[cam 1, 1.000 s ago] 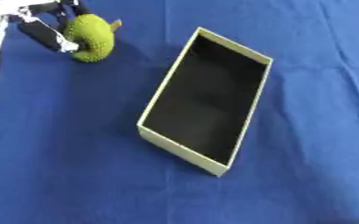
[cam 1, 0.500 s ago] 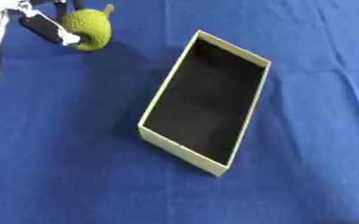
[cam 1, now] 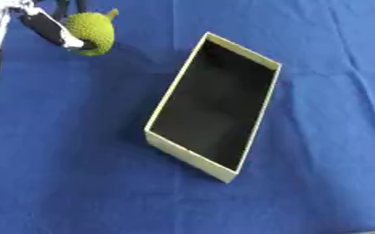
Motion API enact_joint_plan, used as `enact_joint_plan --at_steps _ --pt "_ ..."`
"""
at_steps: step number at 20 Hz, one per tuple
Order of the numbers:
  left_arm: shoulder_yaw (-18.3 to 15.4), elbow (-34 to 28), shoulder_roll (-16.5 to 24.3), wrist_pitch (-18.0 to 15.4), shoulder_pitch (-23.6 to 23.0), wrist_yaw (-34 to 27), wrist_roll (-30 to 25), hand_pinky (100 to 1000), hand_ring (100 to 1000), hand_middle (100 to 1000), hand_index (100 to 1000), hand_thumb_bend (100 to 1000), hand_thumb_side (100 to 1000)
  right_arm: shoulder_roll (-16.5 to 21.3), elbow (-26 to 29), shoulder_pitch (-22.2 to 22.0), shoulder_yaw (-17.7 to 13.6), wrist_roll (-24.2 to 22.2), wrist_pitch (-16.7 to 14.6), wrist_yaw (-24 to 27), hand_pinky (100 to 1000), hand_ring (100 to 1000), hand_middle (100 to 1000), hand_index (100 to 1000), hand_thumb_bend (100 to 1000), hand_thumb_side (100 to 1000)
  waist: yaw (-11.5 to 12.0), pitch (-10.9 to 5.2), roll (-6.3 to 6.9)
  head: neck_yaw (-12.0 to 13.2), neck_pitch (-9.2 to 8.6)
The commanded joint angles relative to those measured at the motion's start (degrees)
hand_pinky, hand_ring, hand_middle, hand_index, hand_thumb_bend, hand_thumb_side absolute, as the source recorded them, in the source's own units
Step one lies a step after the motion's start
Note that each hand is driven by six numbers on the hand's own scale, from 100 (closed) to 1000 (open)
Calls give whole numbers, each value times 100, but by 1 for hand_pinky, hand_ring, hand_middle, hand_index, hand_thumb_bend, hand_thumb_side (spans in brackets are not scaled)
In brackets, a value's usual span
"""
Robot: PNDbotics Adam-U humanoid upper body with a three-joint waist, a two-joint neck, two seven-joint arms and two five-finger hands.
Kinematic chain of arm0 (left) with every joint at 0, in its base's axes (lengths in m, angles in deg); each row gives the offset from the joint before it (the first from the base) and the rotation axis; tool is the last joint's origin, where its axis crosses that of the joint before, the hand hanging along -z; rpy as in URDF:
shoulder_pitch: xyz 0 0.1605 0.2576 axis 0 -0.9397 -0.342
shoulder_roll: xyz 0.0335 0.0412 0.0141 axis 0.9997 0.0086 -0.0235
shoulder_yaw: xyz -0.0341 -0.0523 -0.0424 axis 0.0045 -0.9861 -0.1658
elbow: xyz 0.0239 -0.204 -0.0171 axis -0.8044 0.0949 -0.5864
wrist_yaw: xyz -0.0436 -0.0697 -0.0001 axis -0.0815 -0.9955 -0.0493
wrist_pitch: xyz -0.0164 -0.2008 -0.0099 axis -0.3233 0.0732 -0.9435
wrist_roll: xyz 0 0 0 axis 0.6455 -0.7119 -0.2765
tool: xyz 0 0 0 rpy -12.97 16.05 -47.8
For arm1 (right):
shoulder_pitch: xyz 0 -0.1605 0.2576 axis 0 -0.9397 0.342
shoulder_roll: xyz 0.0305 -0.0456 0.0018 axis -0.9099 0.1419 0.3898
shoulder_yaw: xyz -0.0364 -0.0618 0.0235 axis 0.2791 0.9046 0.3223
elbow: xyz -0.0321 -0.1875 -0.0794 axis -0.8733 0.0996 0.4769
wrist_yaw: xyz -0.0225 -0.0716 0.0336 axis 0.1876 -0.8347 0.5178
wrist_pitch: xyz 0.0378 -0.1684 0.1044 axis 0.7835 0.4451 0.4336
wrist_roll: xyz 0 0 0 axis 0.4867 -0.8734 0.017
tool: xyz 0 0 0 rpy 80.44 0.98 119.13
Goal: Pick up objects on the table and place them in the box.
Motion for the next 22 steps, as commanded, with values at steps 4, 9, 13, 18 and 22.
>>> enact_joint_plan --at_steps 4,9,13,18,22 --pt "244 -678 134 -124 140 -354 2 532 275 539 465 587 100 129 90 9 -74 30 0 11 779 716 617 797 100 560 13 -220 19 -43 65" --pt "558 -1151 119 -264 136 -524 -20 548 311 569 501 569 100 150 90 18 -70 24 -9 18 779 717 618 797 100 559 26 -259 35 -74 77" --pt "776 -1422 115 -296 103 -688 9 547 313 569 502 550 100 157 90 14 -73 20 -9 19 779 717 618 797 100 556 36 -284 42 -86 76" --pt "822 -1506 120 -248 98 -756 -13 549 314 568 504 546 100 161 90 18 -77 23 -12 18 779 718 621 797 100 533 33 -292 41 -80 71" --pt "1269 -1957 -251 -516 82 -1029 37 552 321 561 506 541 100 246 90 42 -146 86 -29 4 778 718 621 797 100 526 17 -403 41 -78 50"
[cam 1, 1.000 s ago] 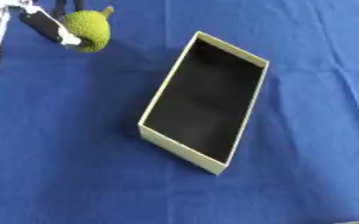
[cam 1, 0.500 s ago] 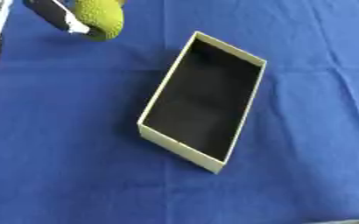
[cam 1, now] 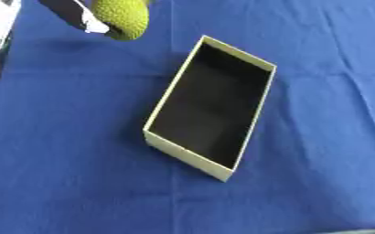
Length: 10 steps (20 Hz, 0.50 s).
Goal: Pick up objects on the table and place them in the box.
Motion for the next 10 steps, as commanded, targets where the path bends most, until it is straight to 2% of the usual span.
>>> enact_joint_plan --at_steps 1,5,10 --pt "344 -495 -157 -233 48 -228 108 548 326 555 508 548 100 230 90 39 -107 68 -5 0 778 718 621 797 100 527 24 -173 10 -37 -14" --pt "781 -1029 -331 -535 -114 -173 398 539 321 546 504 553 100 254 90 21 -154 168 54 39 778 718 621 797 100 536 54 -199 15 -104 -76" --pt "1048 -1546 -536 -507 -239 -43 600 531 316 535 495 551 100 296 90 9 -170 222 109 51 778 717 620 797 100 541 103 -225 65 -227 -73"
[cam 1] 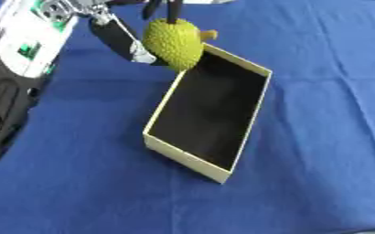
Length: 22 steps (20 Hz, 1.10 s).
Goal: Pick up objects on the table and place them in the box.
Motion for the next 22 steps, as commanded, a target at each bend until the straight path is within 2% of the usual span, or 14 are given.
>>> enact_joint_plan --at_steps 1,13,17,22 --pt "119 -343 -102 36 48 61 111 532 317 536 496 550 100 223 90 30 -75 39 23 40 778 717 620 797 100 542 9 -172 10 -109 -52" --pt "344 -332 -450 22 -178 263 -42 538 319 538 495 524 100 180 90 7 -76 58 44 35 779 717 619 796 100 555 17 -129 25 -279 49" --pt "351 -163 -511 30 -315 385 -119 564 341 557 512 527 100 168 90 7 -82 66 34 27 779 717 619 796 100 556 8 -112 18 -295 47" --pt "372 25 -559 -30 -429 548 -259 621 431 616 580 571 100 152 90 5 -87 80 31 21 779 717 619 795 100 557 6 -97 12 -301 46"
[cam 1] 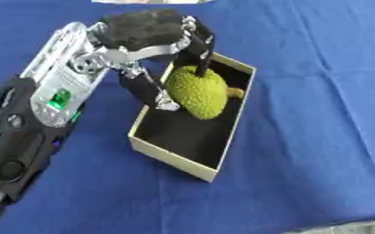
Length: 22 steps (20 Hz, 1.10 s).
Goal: Pick up objects on the table and place them in the box.
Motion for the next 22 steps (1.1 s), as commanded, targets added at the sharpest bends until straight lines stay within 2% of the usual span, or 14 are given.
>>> enact_joint_plan --at_steps 1,3,4,5,7,11,18,20,22 --pt "-18 24 -30 -53 66 94 -98 621 431 616 580 571 100 109 90 21 -61 27 -11 19 779 717 619 795 100 557 -9 -108 -17 -17 33" --pt "-27 45 -35 -78 60 110 -119 621 431 616 580 571 100 108 90 20 -61 29 -11 17 779 717 619 795 100 557 -9 -107 -17 -17 34" --pt "-9 51 -31 -99 58 128 -138 719 584 735 725 646 100 106 90 18 -61 31 -10 17 779 717 619 795 100 559 -9 -106 -17 -17 34" --pt "27 40 -24 -149 62 172 -189 802 711 817 820 746 100 100 90 15 -63 33 -7 18 779 717 618 795 100 559 -7 -105 -18 -18 35" --pt "32 -13 -18 -280 64 286 -324 857 776 864 857 760 100 91 90 13 -65 37 -2 19 779 717 618 795 100 560 0 -105 -21 -19 37" --pt "-74 -90 -13 -402 47 409 -411 882 805 882 876 739 100 83 90 -2 -71 45 10 12 779 717 618 795 100 560 10 -107 -28 -24 34" --pt "-226 -301 -3 -282 44 321 -275 878 793 877 854 731 100 78 90 -3 -74 58 15 5 779 718 618 795 100 556 29 -121 -39 -12 22" --pt "-336 -395 24 -176 27 198 -166 865 764 864 825 666 100 78 90 -1 -78 65 10 4 779 718 619 794 100 553 37 -126 -43 -7 12" --pt "-521 -564 89 -35 -26 36 -11 843 698 831 804 495 100 83 90 6 -89 77 -7 1 779 719 619 794 100 544 66 -138 -57 -16 -4"
